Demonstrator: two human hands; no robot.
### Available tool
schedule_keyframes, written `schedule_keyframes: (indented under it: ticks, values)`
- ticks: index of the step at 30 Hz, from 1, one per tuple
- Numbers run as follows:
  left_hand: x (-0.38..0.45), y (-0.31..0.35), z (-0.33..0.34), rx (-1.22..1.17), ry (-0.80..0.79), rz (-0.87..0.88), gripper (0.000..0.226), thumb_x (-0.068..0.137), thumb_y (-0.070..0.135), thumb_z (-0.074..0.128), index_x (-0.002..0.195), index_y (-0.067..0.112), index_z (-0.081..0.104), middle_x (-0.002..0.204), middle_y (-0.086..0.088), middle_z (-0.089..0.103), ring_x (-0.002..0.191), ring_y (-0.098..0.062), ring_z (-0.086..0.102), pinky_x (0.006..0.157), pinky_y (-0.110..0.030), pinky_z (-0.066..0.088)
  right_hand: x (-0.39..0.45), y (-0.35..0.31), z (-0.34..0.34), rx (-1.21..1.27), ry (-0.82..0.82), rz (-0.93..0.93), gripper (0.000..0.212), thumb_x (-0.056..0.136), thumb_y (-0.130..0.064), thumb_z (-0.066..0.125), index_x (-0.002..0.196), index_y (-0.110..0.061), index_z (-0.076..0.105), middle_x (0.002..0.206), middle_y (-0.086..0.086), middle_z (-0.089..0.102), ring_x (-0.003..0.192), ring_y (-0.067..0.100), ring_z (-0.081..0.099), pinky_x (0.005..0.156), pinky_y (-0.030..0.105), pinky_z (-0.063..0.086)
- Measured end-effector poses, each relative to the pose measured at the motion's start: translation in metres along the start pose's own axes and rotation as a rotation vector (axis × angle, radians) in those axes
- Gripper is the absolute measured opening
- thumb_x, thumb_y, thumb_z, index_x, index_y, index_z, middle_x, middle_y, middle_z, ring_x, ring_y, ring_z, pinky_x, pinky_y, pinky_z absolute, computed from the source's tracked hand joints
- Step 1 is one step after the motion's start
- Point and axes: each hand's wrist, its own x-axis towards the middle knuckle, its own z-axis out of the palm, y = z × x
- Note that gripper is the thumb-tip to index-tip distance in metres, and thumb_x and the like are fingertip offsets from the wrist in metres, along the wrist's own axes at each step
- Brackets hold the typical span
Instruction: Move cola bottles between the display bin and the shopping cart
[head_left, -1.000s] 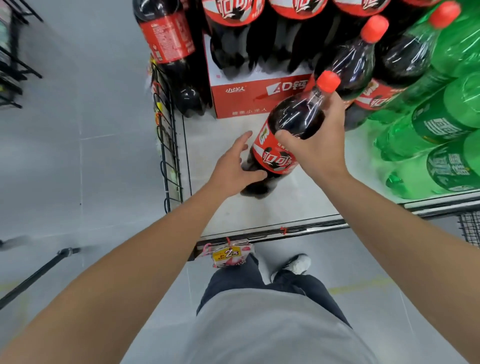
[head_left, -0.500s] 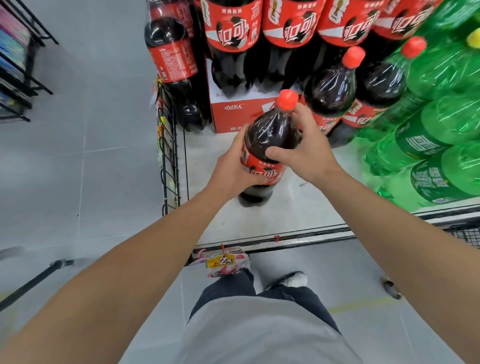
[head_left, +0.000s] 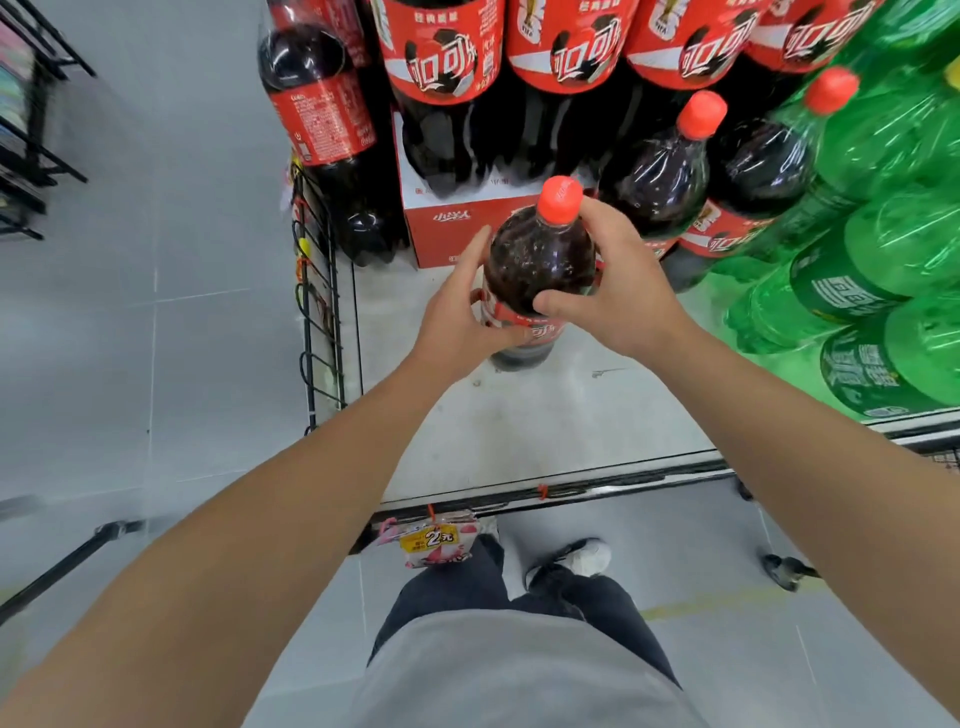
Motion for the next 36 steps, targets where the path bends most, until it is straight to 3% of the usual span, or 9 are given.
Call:
schedule_keyframes:
  ticks: [6,9,12,17,20,23,27,32,36]
  values:
    - [0.010,0.009,0.008,-0.084,0.072,-0.031,0.107,0.056,0.046,0.087,0.150,0.035,0.036,0.132,0.027,0.056,0.124,0.006,0.052,0.103,-0.022,0.047,0.019,-0.006,-0.004,-0.003,-0.008,0.050,0.088,0.072,-0.017,0.086,0.151,-0.026,0.047,0.134,-0.002,0.059,0.125,0.015,0.053,0.108,0.031,0.042]
    - [0.026,0.015,0.011,-0.098,0.106,-0.038,0.104,0.057,0.048,0.088,0.147,0.037,0.037,0.129,0.026,0.059,0.121,0.007,0.054,0.101,-0.019,0.046,0.031,-0.008,-0.008,-0.009,0.031,0.084,0.089,0.075,-0.012,0.084,0.154,-0.026,0.045,0.138,-0.002,0.060,0.126,0.012,0.054,0.109,0.024,0.040]
    - [0.042,0.016,0.012,-0.083,0.115,-0.026,0.109,0.059,0.045,0.091,0.152,0.033,0.035,0.135,0.019,0.059,0.125,-0.001,0.055,0.107,-0.032,0.047,0.040,-0.009,-0.009,-0.012,0.070,0.104,0.090,0.078,-0.007,0.082,0.156,-0.025,0.041,0.143,-0.005,0.059,0.129,0.007,0.050,0.108,0.017,0.033]
    - [0.060,0.014,0.013,-0.081,0.130,-0.038,0.110,0.061,0.038,0.093,0.153,0.030,0.034,0.135,0.023,0.057,0.126,0.005,0.052,0.106,-0.022,0.045,0.052,-0.011,-0.009,-0.119,0.127,0.106,0.087,0.080,-0.009,0.082,0.155,-0.027,0.043,0.144,-0.004,0.061,0.134,0.020,0.054,0.116,0.038,0.042]
    - [0.066,0.012,0.014,-0.069,0.149,-0.051,0.109,0.064,0.030,0.093,0.154,0.031,0.031,0.129,0.031,0.054,0.120,0.015,0.050,0.098,-0.007,0.040,0.056,-0.012,-0.007,-0.146,0.173,0.113,0.089,0.080,-0.008,0.082,0.157,-0.024,0.041,0.150,-0.002,0.057,0.139,0.021,0.051,0.117,0.037,0.040]
    - [0.068,0.011,0.016,-0.051,0.152,-0.049,0.104,0.067,0.029,0.092,0.151,0.034,0.032,0.126,0.036,0.052,0.120,0.017,0.049,0.098,-0.007,0.039,0.056,-0.010,-0.004,-0.174,0.207,0.119,0.088,0.081,-0.009,0.081,0.157,-0.022,0.040,0.152,-0.002,0.054,0.140,0.019,0.050,0.116,0.033,0.039]
    - [0.068,0.014,0.015,-0.044,0.130,-0.046,0.108,0.062,0.040,0.089,0.152,0.028,0.032,0.134,0.023,0.055,0.127,0.004,0.051,0.106,-0.017,0.042,0.054,-0.011,0.000,-0.174,0.217,0.119,0.084,0.082,-0.007,0.078,0.157,-0.019,0.040,0.155,0.000,0.051,0.142,0.020,0.048,0.117,0.034,0.039]
    - [0.068,0.017,0.003,0.040,0.120,-0.070,0.091,0.065,0.034,0.090,0.144,0.024,0.047,0.127,0.013,0.065,0.120,-0.007,0.061,0.105,-0.040,0.049,0.052,-0.018,-0.002,-0.199,0.198,0.131,0.083,0.086,-0.007,0.077,0.158,-0.017,0.037,0.157,0.005,0.046,0.143,0.025,0.044,0.116,0.036,0.036]
    - [0.047,0.028,-0.011,0.130,0.157,-0.114,0.057,0.083,0.010,0.075,0.137,0.017,0.059,0.113,0.013,0.069,0.102,0.006,0.063,0.101,-0.026,0.050,0.039,-0.023,-0.004,-0.208,0.188,0.126,0.081,0.090,-0.009,0.072,0.159,-0.009,0.031,0.161,0.011,0.037,0.146,0.029,0.039,0.116,0.038,0.033]
